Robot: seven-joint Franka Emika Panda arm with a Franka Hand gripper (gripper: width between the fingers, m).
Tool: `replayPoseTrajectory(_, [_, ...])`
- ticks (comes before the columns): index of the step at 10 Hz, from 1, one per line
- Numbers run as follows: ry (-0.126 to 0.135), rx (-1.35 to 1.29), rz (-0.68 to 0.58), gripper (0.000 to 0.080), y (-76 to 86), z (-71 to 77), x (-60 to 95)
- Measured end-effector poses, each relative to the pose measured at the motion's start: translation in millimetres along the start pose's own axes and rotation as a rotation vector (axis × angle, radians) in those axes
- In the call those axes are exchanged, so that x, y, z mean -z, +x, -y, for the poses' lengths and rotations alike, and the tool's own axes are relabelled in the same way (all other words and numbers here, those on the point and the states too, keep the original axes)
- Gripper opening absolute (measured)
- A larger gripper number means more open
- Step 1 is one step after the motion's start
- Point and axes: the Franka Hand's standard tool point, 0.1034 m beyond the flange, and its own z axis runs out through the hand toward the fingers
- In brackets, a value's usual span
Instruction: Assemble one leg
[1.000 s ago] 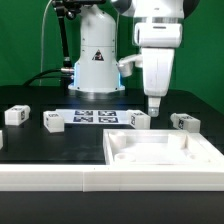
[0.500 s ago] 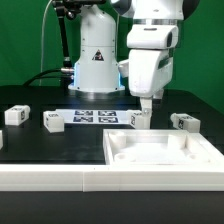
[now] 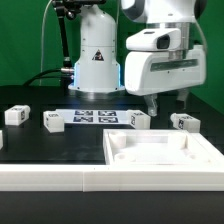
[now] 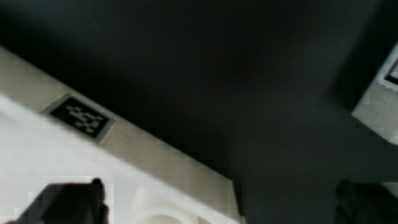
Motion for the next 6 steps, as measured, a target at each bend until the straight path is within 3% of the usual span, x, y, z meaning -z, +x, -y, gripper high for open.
replayPoseTrajectory(3, [0.023,-0.221,0.003,0.0649,10.2,33.0,-4.8])
replayPoseTrajectory(6, [0.037,-0.371,-0.002,0.0649,13.2,36.8,-6.9])
